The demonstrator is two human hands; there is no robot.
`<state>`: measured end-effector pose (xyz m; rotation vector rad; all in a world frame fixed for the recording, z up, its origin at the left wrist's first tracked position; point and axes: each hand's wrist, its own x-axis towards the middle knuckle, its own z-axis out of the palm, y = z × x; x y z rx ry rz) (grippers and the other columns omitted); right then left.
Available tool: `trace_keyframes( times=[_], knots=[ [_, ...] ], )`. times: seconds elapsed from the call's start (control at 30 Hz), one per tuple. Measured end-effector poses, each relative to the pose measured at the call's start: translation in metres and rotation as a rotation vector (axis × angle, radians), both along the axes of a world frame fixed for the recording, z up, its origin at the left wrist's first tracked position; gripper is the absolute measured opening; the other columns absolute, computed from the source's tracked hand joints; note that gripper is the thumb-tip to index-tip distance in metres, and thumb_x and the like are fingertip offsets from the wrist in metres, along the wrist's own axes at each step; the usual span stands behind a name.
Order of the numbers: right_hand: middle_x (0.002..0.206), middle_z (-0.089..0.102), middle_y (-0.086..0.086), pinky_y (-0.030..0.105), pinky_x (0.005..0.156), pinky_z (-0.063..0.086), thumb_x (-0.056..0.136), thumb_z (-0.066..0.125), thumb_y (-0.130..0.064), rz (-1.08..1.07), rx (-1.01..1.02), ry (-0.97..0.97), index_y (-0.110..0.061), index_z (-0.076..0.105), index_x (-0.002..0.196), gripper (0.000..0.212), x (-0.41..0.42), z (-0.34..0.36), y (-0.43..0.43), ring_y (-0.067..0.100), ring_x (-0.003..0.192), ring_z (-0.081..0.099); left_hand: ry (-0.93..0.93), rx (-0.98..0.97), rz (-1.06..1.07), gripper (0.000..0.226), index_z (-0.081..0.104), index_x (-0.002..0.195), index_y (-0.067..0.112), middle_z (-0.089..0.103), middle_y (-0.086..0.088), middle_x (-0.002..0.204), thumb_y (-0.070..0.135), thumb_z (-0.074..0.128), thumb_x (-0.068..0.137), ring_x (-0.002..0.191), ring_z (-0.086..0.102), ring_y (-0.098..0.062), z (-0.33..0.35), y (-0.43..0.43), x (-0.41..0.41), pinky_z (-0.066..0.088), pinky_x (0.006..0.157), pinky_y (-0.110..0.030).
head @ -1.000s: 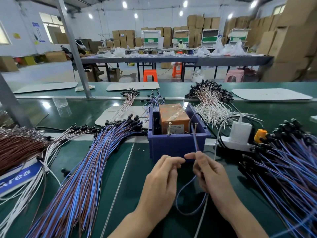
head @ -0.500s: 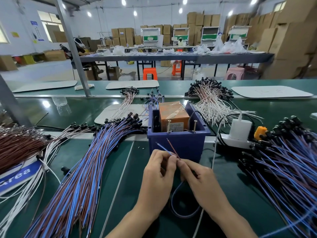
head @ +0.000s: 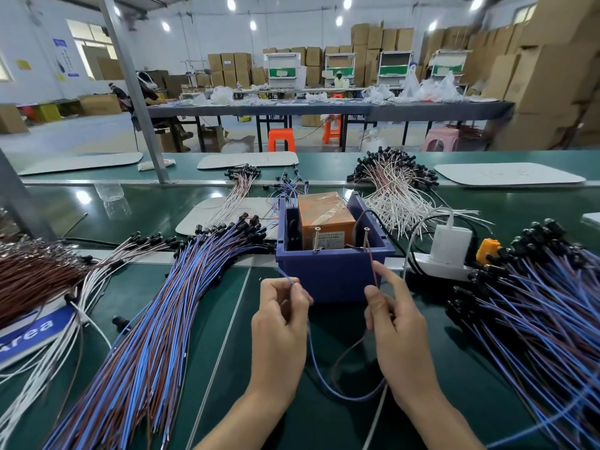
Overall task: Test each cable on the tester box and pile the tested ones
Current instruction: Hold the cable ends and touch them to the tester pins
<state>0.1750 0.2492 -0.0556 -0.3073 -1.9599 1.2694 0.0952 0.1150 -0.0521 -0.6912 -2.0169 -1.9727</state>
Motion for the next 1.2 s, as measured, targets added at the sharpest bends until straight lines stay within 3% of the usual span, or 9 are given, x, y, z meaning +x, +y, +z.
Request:
trace_keyframes(
  times=[0.13,0.23,0.33,0.43,0.53,0.77,0.9,1.03,1.2],
  knots=[
    [0.053,0.047,-0.013,0.015,0.043,0.032,0.105,0.038,-0.047,-0.082,0.029,0.036,-0.071,0.037,0.124,0.03,0.0038,0.002,-0.0007,0.002,0.045,0.039,0.073,-0.037,0.04,0.016,0.06,0.109,0.044,0.056,0.008,0.071,0.041,0.047,0.101,0.057,0.045,-0.008,-0.001,-0.0021,-0.0009,0.039,0.052,-0.02],
    [0.058,0.048,-0.014,0.015,0.046,0.034,0.109,0.035,-0.027,-0.106,0.054,0.035,-0.079,0.036,0.115,0.052,0.0047,0.0039,0.0013,0.002,0.048,0.041,0.093,-0.062,0.079,0.031,0.061,0.129,0.035,0.052,0.014,0.079,0.025,0.044,0.105,0.061,0.044,-0.009,-0.0019,-0.0023,-0.0035,0.037,0.058,-0.016],
    [0.062,0.052,-0.015,0.016,0.048,0.035,0.108,0.035,-0.02,-0.117,0.069,0.012,-0.079,0.036,0.114,0.059,0.0049,0.0027,0.0038,0.003,0.049,0.042,0.087,-0.081,0.097,0.037,0.057,0.137,0.027,0.052,0.012,0.088,0.016,0.043,0.105,0.07,0.049,-0.012,-0.0014,-0.0019,-0.0044,0.041,0.066,-0.016],
    [0.06,0.052,-0.013,0.016,0.045,0.034,0.107,0.036,-0.023,-0.131,0.087,0.006,-0.073,0.036,0.119,0.051,0.004,0.0006,0.0044,0.003,0.047,0.043,0.065,-0.066,0.099,0.032,0.054,0.132,0.034,0.062,0.015,0.091,0.018,0.046,0.105,0.069,0.055,-0.01,-0.0003,-0.0017,-0.0038,0.042,0.064,-0.012],
    [0.062,0.055,-0.01,0.015,0.046,0.035,0.107,0.037,-0.026,-0.147,0.105,0.008,-0.068,0.036,0.121,0.044,0.0029,0.0003,0.0039,0.004,0.047,0.045,0.034,-0.057,0.078,0.02,0.055,0.114,0.041,0.067,0.019,0.094,0.025,0.05,0.104,0.08,0.063,-0.008,0.0008,-0.0019,-0.0032,0.045,0.068,-0.011],
    [0.069,0.061,-0.005,0.013,0.052,0.04,0.105,0.035,-0.037,-0.135,0.075,-0.001,-0.051,0.044,0.129,0.029,-0.0009,-0.0018,0.0027,0.007,0.051,0.05,-0.035,-0.039,0.047,0.012,0.061,0.099,0.035,0.071,0.017,0.086,0.023,0.058,0.1,0.081,0.067,-0.004,0.0007,0.0003,-0.004,0.044,0.068,-0.007],
    [0.072,0.063,-0.006,0.015,0.054,0.041,0.106,0.033,-0.038,-0.111,0.075,-0.01,-0.05,0.043,0.129,0.028,-0.0016,-0.0024,0.0008,0.009,0.055,0.053,-0.053,-0.028,0.039,0.013,0.06,0.098,0.036,0.069,0.01,0.084,0.024,0.059,0.1,0.075,0.064,-0.011,-0.0002,-0.0006,-0.0046,0.046,0.065,-0.01],
    [0.074,0.063,-0.006,0.014,0.056,0.04,0.101,0.029,-0.047,-0.089,0.085,-0.013,-0.047,0.042,0.131,0.033,-0.0023,-0.0022,-0.0002,0.009,0.055,0.053,-0.06,-0.029,0.027,0.011,0.059,0.097,0.037,0.067,0.003,0.081,0.026,0.058,0.1,0.072,0.062,-0.018,-0.0021,-0.0002,-0.0054,0.051,0.065,-0.026],
    [0.075,0.063,-0.005,0.013,0.054,0.038,0.102,0.03,-0.044,-0.073,0.091,-0.004,-0.058,0.041,0.126,0.03,-0.001,-0.0013,-0.0005,0.007,0.052,0.05,-0.06,-0.036,0.022,0.007,0.059,0.097,0.036,0.067,0.003,0.08,0.03,0.057,0.097,0.072,0.062,-0.019,-0.0032,0.0,-0.0062,0.052,0.067,-0.03]
  ],
)
